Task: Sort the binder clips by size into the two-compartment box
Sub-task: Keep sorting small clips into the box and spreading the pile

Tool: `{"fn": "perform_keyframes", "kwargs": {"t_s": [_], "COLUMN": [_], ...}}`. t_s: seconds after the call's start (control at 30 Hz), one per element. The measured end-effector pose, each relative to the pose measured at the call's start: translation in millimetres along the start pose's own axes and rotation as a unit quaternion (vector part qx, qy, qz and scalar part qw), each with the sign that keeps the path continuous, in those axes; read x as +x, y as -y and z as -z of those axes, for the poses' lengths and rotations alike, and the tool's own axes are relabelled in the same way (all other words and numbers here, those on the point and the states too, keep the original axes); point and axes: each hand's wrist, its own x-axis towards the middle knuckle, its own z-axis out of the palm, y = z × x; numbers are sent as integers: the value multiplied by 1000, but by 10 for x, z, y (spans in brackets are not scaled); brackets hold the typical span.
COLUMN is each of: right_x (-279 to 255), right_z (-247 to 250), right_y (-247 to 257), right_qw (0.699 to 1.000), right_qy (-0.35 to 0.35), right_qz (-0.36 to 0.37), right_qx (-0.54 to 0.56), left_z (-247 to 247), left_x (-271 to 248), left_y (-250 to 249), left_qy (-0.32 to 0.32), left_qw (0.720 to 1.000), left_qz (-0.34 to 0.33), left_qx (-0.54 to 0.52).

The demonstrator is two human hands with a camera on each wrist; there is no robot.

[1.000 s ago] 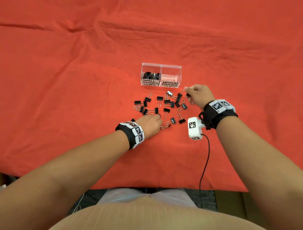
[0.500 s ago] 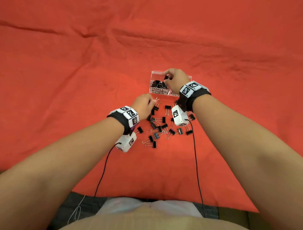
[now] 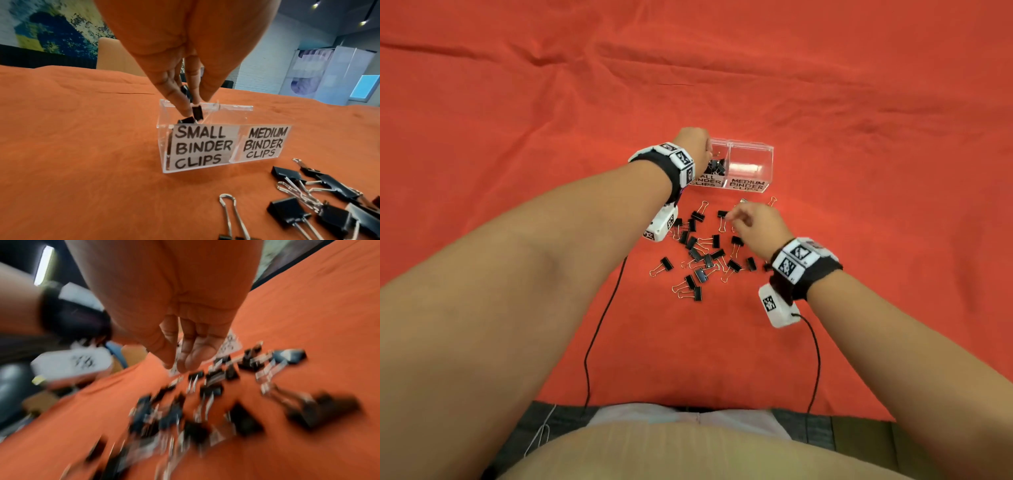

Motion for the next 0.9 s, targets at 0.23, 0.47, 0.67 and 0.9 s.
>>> {"fn": "perform_keyframes", "kwargs": {"t_s": [0.23, 0.47, 0.67, 0.9], "right_x": [-398, -403, -657, -785], "right_z": [-589, -456, -760, -935], "right_y": [-202, -320, -22, -10], "right_qw": [988, 998, 985, 977], "right_qy": [103, 3, 91, 105], "right_qz": [75, 29, 106, 110], "right_qx": [-93, -58, -99, -149], "left_z": [-125, -438, -733, -905], "left_x": [-278, -1172, -1616, -1723], "left_y": [37, 417, 823, 830], "left_qy": [-30, 30, 58, 49], "left_qw": [997, 997, 998, 999], "left_qz": [-66, -63, 12, 15], "left_qx": [-31, -31, -23, -12]}}
